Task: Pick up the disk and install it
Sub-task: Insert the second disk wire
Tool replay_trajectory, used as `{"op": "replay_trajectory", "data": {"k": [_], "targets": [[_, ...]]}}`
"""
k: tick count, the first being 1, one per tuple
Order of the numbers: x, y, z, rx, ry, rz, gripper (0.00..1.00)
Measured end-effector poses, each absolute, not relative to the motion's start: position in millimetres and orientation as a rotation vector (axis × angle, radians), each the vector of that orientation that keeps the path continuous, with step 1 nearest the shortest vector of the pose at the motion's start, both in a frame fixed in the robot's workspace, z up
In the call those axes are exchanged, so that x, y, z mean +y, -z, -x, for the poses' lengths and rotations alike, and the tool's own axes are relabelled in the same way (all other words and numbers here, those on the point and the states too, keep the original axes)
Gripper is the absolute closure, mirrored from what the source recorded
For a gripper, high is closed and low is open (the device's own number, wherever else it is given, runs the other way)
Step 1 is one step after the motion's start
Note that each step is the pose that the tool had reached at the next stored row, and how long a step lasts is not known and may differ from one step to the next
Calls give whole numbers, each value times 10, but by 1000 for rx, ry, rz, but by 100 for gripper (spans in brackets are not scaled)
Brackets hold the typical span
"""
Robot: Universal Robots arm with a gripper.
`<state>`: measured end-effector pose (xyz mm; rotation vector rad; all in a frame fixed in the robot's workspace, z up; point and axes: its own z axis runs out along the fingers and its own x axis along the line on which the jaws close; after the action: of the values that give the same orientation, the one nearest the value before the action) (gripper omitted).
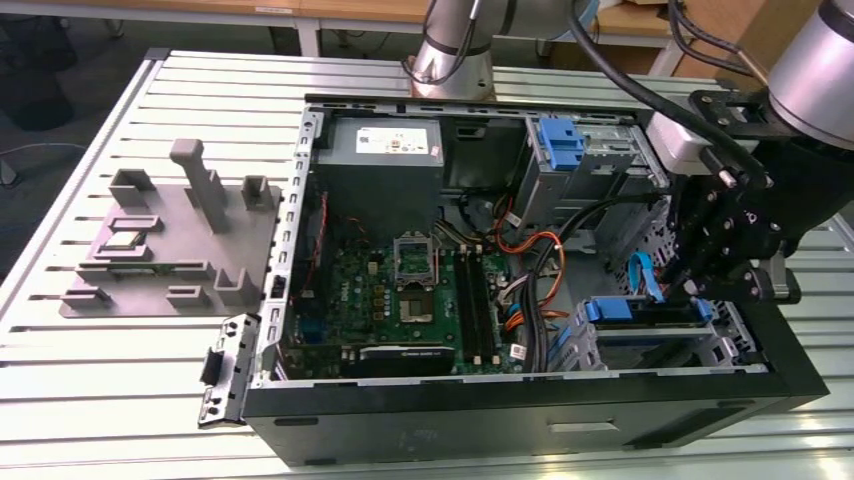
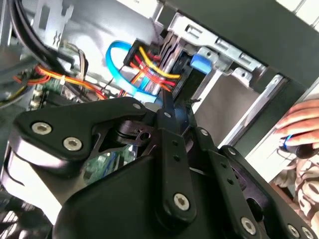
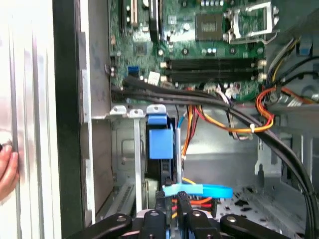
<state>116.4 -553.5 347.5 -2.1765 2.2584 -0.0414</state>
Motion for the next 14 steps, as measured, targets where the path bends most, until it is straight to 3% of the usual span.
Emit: {"op": "replay_trajectory", "data": {"k": [14], "targets": [[-5536, -3590, -1164, 2259, 41, 2177, 76]]}}
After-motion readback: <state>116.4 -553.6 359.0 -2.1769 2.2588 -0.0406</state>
